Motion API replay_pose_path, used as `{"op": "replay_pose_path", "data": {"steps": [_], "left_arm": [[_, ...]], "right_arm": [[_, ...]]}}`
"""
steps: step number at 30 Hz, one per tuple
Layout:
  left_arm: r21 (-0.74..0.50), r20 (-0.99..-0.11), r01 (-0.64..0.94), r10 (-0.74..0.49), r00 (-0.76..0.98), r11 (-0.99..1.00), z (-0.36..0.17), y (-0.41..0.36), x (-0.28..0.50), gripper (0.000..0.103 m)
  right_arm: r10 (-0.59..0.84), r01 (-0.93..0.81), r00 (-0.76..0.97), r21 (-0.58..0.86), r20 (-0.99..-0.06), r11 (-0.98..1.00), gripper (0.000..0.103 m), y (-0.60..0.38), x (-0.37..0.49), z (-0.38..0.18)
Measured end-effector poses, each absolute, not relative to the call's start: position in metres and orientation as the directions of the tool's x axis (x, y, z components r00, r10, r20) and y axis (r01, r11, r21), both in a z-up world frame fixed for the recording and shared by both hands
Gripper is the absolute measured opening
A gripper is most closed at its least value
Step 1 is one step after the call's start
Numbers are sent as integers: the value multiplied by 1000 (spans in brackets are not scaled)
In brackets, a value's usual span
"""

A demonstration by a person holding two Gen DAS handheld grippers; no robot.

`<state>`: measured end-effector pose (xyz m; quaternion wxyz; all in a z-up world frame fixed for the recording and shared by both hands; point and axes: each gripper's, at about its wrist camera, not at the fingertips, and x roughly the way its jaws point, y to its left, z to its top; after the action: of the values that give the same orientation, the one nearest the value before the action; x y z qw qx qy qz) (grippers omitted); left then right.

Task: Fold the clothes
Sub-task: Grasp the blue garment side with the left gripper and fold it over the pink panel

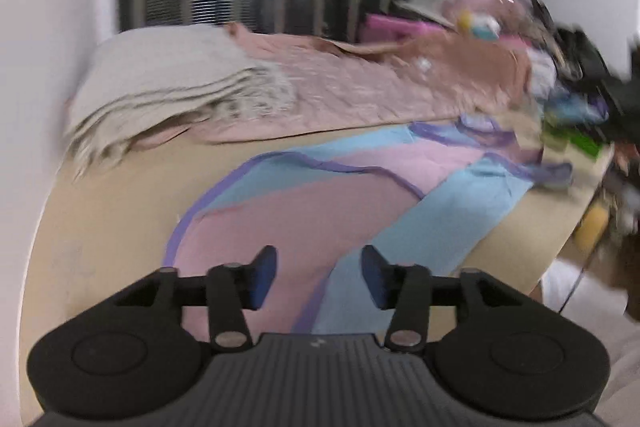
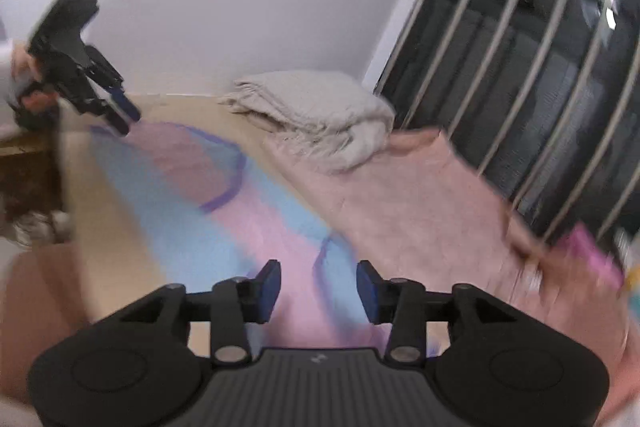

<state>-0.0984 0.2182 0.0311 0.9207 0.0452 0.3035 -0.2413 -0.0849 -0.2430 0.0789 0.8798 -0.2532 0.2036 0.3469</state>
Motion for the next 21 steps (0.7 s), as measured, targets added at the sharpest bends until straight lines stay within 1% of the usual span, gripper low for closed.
{"op": "replay_pose_path", "data": {"steps": [2,4,6,8,9,10,11,12,13,16,18,19,20,21], "left_arm": [[-62,-591,458,-403,699,887,23,219,-101,50],[-48,-610,444,-378,696,895,14,215,-101,50],[-29,-620,435,-358,698,900,7,211,-98,49],[-17,-616,428,-347,707,903,6,211,-96,42],[-14,-617,422,-340,710,907,5,212,-95,32],[-14,-618,418,-336,711,909,5,214,-94,19],[-15,-617,421,-340,710,907,5,215,-94,10],[-12,-614,428,-345,710,903,6,215,-94,4],[-8,-610,436,-350,711,900,6,215,-94,2],[18,-594,441,-345,727,897,9,211,-93,1],[22,-593,430,-335,733,903,11,210,-88,1],[34,-597,414,-313,738,910,11,209,-84,1],[45,-603,403,-297,740,914,11,207,-82,2],[51,-604,396,-287,743,917,10,207,-80,2]], "right_arm": [[508,-734,631,-241,-586,634,41,-263,-102,68],[492,-740,611,-227,-620,633,41,-269,-113,51],[472,-735,606,-224,-640,640,38,-269,-117,37],[479,-733,598,-197,-642,651,37,-271,-115,29],[493,-729,595,-168,-634,664,23,-273,-110,27],[497,-722,586,-136,-640,678,10,-274,-104,26],[501,-717,577,-108,-645,688,3,-274,-98,26],[505,-729,568,-112,-650,676,3,-275,-94,30],[509,-737,562,-116,-652,666,2,-275,-88,34],[520,-708,613,-122,-595,695,2,-279,-69,64],[523,-701,616,-106,-589,706,3,-279,-49,76],[493,-675,651,-143,-577,724,3,-276,-43,76],[442,-635,694,-196,-568,747,8,-270,-36,73],[379,-602,725,-261,-575,755,17,-263,-29,66]]}}
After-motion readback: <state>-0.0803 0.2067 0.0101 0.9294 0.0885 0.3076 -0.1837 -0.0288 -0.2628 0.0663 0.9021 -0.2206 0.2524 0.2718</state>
